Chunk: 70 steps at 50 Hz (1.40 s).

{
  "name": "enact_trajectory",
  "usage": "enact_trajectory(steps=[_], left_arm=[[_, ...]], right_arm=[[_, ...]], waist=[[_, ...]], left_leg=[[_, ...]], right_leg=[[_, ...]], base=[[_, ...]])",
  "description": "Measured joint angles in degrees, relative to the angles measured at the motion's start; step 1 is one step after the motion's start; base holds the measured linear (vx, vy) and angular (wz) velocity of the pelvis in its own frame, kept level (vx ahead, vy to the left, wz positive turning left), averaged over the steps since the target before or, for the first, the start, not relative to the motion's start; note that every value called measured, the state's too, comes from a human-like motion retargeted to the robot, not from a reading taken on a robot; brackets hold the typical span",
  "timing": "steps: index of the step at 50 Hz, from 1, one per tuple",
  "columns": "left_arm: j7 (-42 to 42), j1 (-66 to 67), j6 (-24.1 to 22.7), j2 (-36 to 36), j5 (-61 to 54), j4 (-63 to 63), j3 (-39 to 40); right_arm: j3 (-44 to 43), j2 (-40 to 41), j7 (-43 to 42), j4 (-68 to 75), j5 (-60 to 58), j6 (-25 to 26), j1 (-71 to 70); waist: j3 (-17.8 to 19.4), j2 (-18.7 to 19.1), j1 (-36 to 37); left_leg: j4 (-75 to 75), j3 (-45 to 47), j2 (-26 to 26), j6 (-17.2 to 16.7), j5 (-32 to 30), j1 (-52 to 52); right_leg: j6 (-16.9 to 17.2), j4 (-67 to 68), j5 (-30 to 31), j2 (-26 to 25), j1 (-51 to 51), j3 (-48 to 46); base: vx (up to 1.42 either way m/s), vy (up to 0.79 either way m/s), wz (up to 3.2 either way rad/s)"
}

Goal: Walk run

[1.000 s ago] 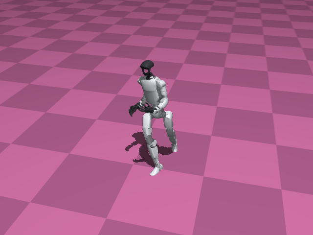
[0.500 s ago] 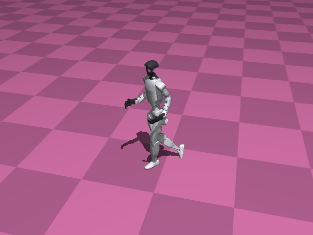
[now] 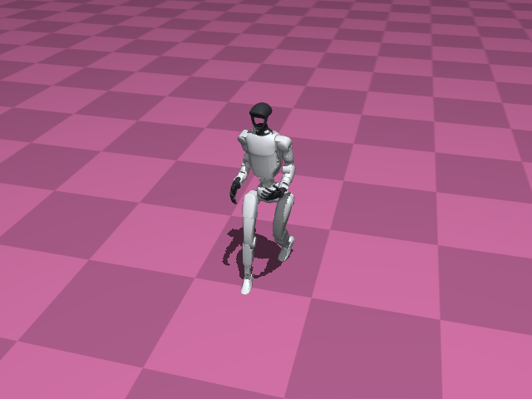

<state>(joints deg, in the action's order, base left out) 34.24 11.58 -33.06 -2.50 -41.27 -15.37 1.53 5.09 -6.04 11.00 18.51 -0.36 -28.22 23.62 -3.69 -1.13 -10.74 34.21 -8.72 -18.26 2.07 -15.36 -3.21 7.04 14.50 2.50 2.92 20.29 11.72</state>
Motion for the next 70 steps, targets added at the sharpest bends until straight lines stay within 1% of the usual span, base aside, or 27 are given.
enact_trajectory(steps=[2, 5, 10, 15, 20, 22, 23, 25, 27, 29, 31, 33, 38, 45, 47, 49, 51, 53, 55, 57, 58, 59, 60, 62, 63, 66, 70], left_arm=[[3.24, 1.19, 1.02, 2.63, 0.77, -4.66, 1.05], [3.26, 4.36, 0.91, 6.19, 0.07, -8.51, 1.28], [5.56, 9.21, 3.14, 5.76, -3.0, -10.74, 2.97], [6.43, 9.99, 3.25, 2.16, -1.39, -9.89, 4.52], [4.23, 7.11, 2.09, 2.01, -0.41, -8.65, 3.71], [2.8, 5.25, 1.77, 3.59, -0.33, -8.92, 2.94], [1.96, 4.44, 1.52, 4.67, -0.5, -9.05, 2.54], [0.18, 3.44, 1.06, 6.43, -1.09, -9.43, 1.84], [-0.91, 2.42, 1.02, 7.75, -1.61, -9.88, 0.16], [-0.8, -0.18, 2.2, 9.05, -2.34, -10.22, -0.05], [-0.28, -2.86, 3.48, 9.92, -2.81, -10.02, -1.3], [-0.87, -5.2, 3.21, 10.17, -3.08, -9.11, -3.7], [-0.33, -10.58, 2.55, 6.21, 1.32, -7.33, -8.05], [1.24, -14.85, 1.43, 0.09, 6.33, -8.78, -9.52], [1.79, -14.13, 1.31, -0.78, 7.16, -9.56, -9.16], [2.25, -12.26, 1.2, -1.08, 7.74, -10.43, -8.02], [2.35, -9.11, 1.06, -0.9, 8.1, -11.19, -6.41], [2.39, -5.17, 0.8, -0.31, 8.7, -11.88, -4.53], [2.82, -0.97, 0.48, 0.48, 9.87, -12.8, -2.47], [3.46, 1.76, 0.26, 1.77, 11.52, -14.42, -1.02], [3.46, 2.63, 0.18, 2.67, 12.13, -15.04, -0.45], [3.36, 3.42, 0.08, 3.25, 12.3, -15.3, 0.01], [3.21, 4.17, -0.03, 3.68, 12.25, -15.38, 0.41], [3.25, 5.61, -0.07, 3.85, 11.08, -14.87, 1.06], [3.26, 6.27, -0.08, 3.97, 10.59, -14.62, 1.62], [2.77, 7.94, -0.18, 3.75, 9.16, -13.14, 2.93], [1.55, 8.92, -0.64, 4.01, 7.38, -10.32, 3.65]], right_arm=[[-1.78, 0.57, -0.14, 0.84, 1.62, 0.13, -2.81], [-0.91, 0.54, -1.82, 1.11, 6.16, -0.2, -6.53], [0.53, -1.99, -2.56, -2.63, 11.36, -2.11, -10.97], [2.53, -7.6, -2.83, -6.43, 11.7, -2.82, -14.04], [2.05, -9.72, -1.58, -8.37, 10.17, -2.46, -13.4], [1.65, -9.35, -1.8, -7.37, 9.2, -2.51, -12.38], [1.88, -9.06, -1.77, -6.4, 8.93, -2.45, -11.88], [2.99, -8.19, -0.55, -3.57, 8.88, -2.22, -10.85], [2.79, -6.82, 2.79, 0.03, 8.86, -1.96, -9.47], [3.4, -5.96, 5.4, 2.96, 8.36, -1.63, -8.57], [3.58, -5.5, 5.94, 4.74, 8.41, -1.62, -7.41], [3.01, -5.55, 5.71, 5.56, 8.54, -1.91, -5.78], [-1.09, -4.02, 3.49, 4.82, 6.7, -2.93, 0.13], [-0.63, -2.92, 1.25, 3.24, 7.0, -3.01, 2.69], [-0.55, -3.47, 1.94, 2.51, 6.37, -2.58, 1.31], [-0.66, -4.58, 2.29, 1.52, 4.62, -2.08, -0.46], [-0.22, -6.2, 1.35, 0.8, 2.24, -1.89, -2.17], [0.41, -7.36, -0.39, 0.6, -0.54, -2.08, -3.73], [0.56, -7.11, -1.97, 0.85, -2.67, -2.41, -4.57], [-0.96, -5.91, -3.47, 1.75, -2.23, -2.45, -5.66], [-1.44, -5.4, -3.98, 1.81, -1.04, -2.42, -6.15], [-1.58, -4.6, -4.41, 1.61, 0.33, -2.51, -6.71], [-1.56, -3.65, -4.79, 1.28, 1.81, -2.66, -7.31], [-1.64, -2.53, -5.52, 0.47, 4.22, -2.83, -9.17], [-1.65, -2.33, -5.85, -0.08, 4.87, -2.9, -10.16], [-0.91, -2.89, -6.62, -2.45, 6.32, -3.23, -12.4], [-0.9, -3.99, -6.2, -4.96, 8.17, -3.29, -13.43]], waist=[[0.23, 2.18, -1.4], [0.42, 0.79, -1.23], [1.85, -1.57, 5.27], [3.01, 0.4, 9.81], [1.86, 1.55, 9.83], [1.51, 1.25, 8.67], [1.47, 0.55, 8.47], [0.96, -1.59, 10.07], [0.53, -0.56, 9.77], [1.16, 2.89, 9.22], [1.49, 7.02, 9.56], [1.17, 9.73, 9.78], [-0.34, 12.6, 5.26], [-0.93, 6.73, -0.06], [0.5, 4.74, 0.36], [2.15, 3.49, 0.17], [2.8, 3.0, -0.51], [2.16, 3.81, -1.91], [0.51, 6.19, -3.48], [-0.62, 7.62, -5.93], [-0.72, 6.99, -6.08], [-0.95, 5.97, -5.84], [-1.25, 4.75, -5.4], [-0.52, 3.27, -2.59], [0.06, 2.41, -0.09], [1.56, 0.72, 4.95], [2.64, -0.22, 10.18]], left_leg=[[14.03, 5.07, 5.87, -8.63, 3.8, 6.83], [20.98, 16.89, 11.62, -4.15, 10.31, 12.01], [15.62, 24.18, 10.92, -4.36, 17.93, 21.08], [-3.66, 31.81, 15.41, -1.27, 21.57, 25.62], [-22.2, 46.9, 14.64, 1.4, 24.74, 26.2], [-26.47, 50.14, 12.05, 7.1, 21.02, 24.71], [-27.27, 49.86, 11.2, 11.47, 18.85, 23.79], [-26.92, 49.07, 11.63, 12.93, 22.1, 20.11], [-23.45, 40.46, 12.95, 12.93, 24.67, 20.0], [-18.86, 38.81, 17.23, 12.93, 26.01, 19.43], [-16.83, 33.77, 19.02, 12.93, 26.91, 18.82], [-17.86, 28.1, 18.16, 12.93, 26.48, 17.12], [-20.53, 7.79, 12.18, 12.93, 21.42, 14.48], [-20.49, -14.84, 0.1, 12.93, 15.59, 7.94], [-20.88, -16.62, -1.13, 12.93, 13.68, 3.98], [-21.18, -17.09, -1.52, 12.93, 11.01, -0.54], [-20.63, -15.51, -1.71, 12.93, 7.0, -4.44], [-17.96, -12.56, -0.7, 10.7, 0.86, -6.24], [-11.53, -10.15, 1.75, 1.6, -8.23, -4.49], [-0.4, -4.89, 4.76, -11.2, -14.19, 1.11], [5.2, 0.98, 5.66, -15.6, -14.53, 3.71], [9.07, 4.4, 6.8, -16.74, -14.04, 6.41], [12.08, 6.59, 8.06, -16.23, -13.14, 9.16], [18.43, 9.85, 7.21, -7.55, -2.59, 16.18], [20.09, 12.0, 6.8, -5.47, 1.7, 19.97], [18.08, 19.63, 9.47, -0.94, 12.34, 28.81], [3.1, 31.1, 14.09, 3.62, 19.05, 35.41]], right_leg=[[-1.76, 1.74, -2.27, -0.19, -1.25, -3.53], [-3.26, -0.8, -1.94, 5.06, -5.93, -12.87], [-2.56, -6.64, 4.0, 7.6, -12.16, -21.09], [-2.44, -10.04, 3.67, 3.56, -18.61, -30.94], [-1.51, -10.98, -0.28, -1.78, -24.37, -38.46], [0.31, -9.71, 1.43, -2.66, -26.73, -42.24], [1.91, -8.26, 3.9, -2.43, -27.73, -42.39], [4.06, -4.19, 12.66, -1.64, -30.16, -41.39], [0.21, 5.19, 23.33, -2.49, -27.82, -39.66], [-3.33, 18.84, 27.5, -4.38, -21.71, -32.35], [-4.32, 26.72, 24.41, -8.37, -16.23, -24.83], [-8.4, 29.64, 19.3, -9.7, -11.92, -21.89], [-18.81, 26.33, 5.11, -0.82, -2.78, -28.02], [-4.84, 0.02, 3.56, -2.16, 4.78, -7.11], [-3.51, -5.56, 0.5, -1.69, 5.58, -3.09], [1.42, -9.12, -1.58, -0.93, 4.73, -1.99], [3.85, -9.29, 0.41, -0.04, 2.93, -4.21], [1.73, -5.31, -0.71, -1.66, 0.83, -3.36], [0.09, -0.92, -6.36, -2.36, -0.69, -2.72], [-1.76, 0.61, -9.5, -1.02, -2.52, -8.69], [-0.77, 0.5, -10.44, 1.66, -4.27, -10.81], [-1.05, -0.47, -10.76, 2.81, -5.93, -12.66], [-1.97, -1.88, -10.77, 3.21, -7.55, -14.37], [-3.03, -3.69, -11.03, 3.03, -10.7, -16.27], [-3.64, -4.72, -10.78, 2.56, -11.94, -16.07], [-4.64, -7.93, -8.97, 1.22, -15.72, -18.25], [-4.59, -11.04, -5.01, -2.14, -20.86, -23.36]], base=[[0.53, -0.05, 2.28], [0.69, -0.02, 1.73], [0.49, 0.0, 1.05], [0.47, -0.01, 1.43], [0.61, -0.05, 2.06], [0.7, -0.08, 2.14], [0.9, -0.22, 1.28], [1.19, -0.42, 0.44], [0.99, -0.09, 1.01], [0.65, 0.37, 1.35], [0.51, 0.32, 1.96], [0.5, 0.26, 2.59], [0.63, 0.19, 3.76], [0.68, -0.06, 3.34], [0.64, -0.14, 1.78], [0.89, -0.16, 1.48], [0.96, -0.03, 1.17], [0.92, 0.03, 1.29], [1.25, -0.25, 1.93], [0.75, -0.05, 2.65], [0.67, -0.05, 2.23], [0.81, -0.26, 1.8], [0.77, -0.37, 1.4], [0.69, -0.24, 0.69], [0.91, -0.18, 0.1], [0.86, -0.2, 0.3], [0.76, -0.22, 0.65]])
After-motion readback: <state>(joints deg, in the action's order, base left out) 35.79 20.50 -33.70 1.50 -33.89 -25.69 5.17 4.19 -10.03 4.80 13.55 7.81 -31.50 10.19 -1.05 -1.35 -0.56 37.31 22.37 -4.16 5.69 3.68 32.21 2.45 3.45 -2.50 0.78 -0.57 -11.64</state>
